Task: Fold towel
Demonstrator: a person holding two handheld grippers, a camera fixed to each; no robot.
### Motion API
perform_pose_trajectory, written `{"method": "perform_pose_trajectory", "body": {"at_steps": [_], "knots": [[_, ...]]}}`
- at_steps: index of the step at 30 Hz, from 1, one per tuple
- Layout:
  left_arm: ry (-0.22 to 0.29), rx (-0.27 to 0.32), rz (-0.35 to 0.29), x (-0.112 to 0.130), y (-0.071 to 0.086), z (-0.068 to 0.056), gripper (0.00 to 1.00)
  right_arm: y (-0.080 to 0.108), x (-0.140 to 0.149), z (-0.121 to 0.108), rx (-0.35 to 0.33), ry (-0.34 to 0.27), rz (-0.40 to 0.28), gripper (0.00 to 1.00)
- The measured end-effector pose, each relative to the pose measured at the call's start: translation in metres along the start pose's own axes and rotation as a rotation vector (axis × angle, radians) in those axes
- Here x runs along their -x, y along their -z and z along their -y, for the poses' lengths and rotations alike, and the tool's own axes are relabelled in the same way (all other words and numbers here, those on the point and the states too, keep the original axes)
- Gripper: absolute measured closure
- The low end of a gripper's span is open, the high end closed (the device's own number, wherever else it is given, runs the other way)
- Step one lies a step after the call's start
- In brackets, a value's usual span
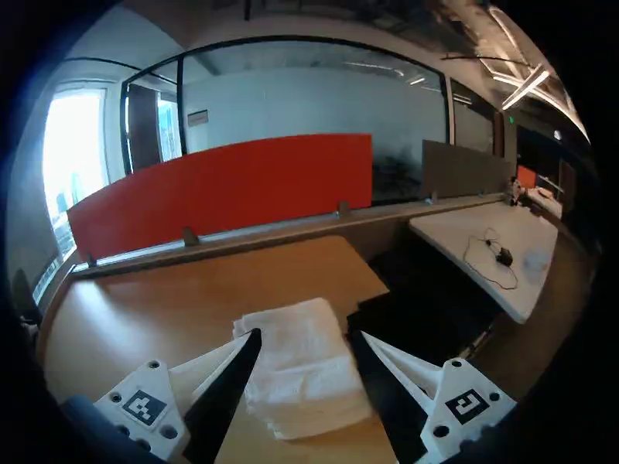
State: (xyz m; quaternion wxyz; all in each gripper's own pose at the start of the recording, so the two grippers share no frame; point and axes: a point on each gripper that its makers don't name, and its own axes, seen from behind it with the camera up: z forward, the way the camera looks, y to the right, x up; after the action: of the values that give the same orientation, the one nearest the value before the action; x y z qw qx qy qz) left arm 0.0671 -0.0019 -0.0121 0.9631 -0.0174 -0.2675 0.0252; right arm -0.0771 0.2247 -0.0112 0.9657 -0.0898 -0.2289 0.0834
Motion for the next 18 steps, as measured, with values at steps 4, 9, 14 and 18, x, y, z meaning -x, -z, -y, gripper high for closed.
{"method": "perform_pose_trajectory", "body": {"at_steps": [4,9,14,18], "knots": [[0.015,-0.017,-0.09,-0.031,0.002,0.006,0.05,0.008,-0.021,0.011,-0.012,0.016,-0.093,0.11],[0.029,-0.022,-0.19,-0.062,0.008,0.009,0.05,0.019,-0.048,0.02,-0.014,0.033,-0.211,0.11],[0.039,-0.023,-0.244,-0.077,0.012,0.011,0.05,0.026,-0.061,0.027,-0.025,0.025,-0.272,0.1],[0.045,-0.015,-0.259,-0.08,0.013,0.008,0.05,0.028,-0.066,0.036,-0.042,0.026,-0.284,0.1]]}}
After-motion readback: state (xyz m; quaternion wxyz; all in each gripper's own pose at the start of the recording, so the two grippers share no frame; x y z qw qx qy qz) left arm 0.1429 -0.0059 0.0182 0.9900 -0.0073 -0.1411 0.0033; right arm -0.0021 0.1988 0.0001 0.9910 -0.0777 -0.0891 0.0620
